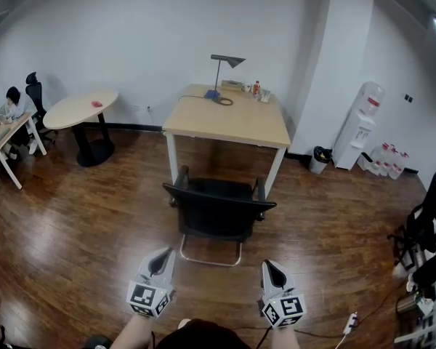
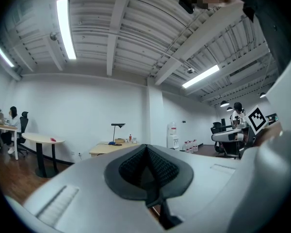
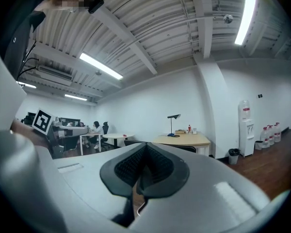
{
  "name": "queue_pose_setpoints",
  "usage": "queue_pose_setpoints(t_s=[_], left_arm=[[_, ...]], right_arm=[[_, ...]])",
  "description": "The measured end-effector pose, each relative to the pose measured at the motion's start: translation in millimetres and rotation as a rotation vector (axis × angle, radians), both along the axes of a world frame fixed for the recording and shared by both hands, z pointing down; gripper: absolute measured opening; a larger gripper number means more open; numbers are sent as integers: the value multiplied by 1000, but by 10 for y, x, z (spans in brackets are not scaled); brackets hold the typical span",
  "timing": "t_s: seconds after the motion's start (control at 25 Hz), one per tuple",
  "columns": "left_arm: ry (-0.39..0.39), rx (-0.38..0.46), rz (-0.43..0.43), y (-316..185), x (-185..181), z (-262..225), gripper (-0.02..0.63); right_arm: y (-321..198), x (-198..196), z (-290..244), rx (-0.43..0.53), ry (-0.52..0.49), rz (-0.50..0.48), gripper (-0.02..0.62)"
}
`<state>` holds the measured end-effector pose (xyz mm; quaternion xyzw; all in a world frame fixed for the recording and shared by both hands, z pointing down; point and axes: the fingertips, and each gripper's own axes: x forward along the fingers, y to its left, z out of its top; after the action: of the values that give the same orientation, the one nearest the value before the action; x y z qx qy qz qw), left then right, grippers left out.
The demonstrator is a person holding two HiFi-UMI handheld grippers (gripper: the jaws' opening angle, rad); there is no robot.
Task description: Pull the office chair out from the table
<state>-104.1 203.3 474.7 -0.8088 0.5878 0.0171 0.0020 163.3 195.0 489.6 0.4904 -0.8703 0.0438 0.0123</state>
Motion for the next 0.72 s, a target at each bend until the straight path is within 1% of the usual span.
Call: queue_pose_setpoints(t_s=[0.44, 0.56, 0.72], left_arm=[[10, 10, 11, 3, 95, 19, 2], [24, 4, 9, 3, 127, 28, 2], [23, -9, 23, -2, 207, 59, 2]], right_arm=[[50, 71, 10, -2, 4, 8, 12], [53, 119, 1, -4, -8, 16, 12], [54, 183, 16, -5, -17, 19, 12]])
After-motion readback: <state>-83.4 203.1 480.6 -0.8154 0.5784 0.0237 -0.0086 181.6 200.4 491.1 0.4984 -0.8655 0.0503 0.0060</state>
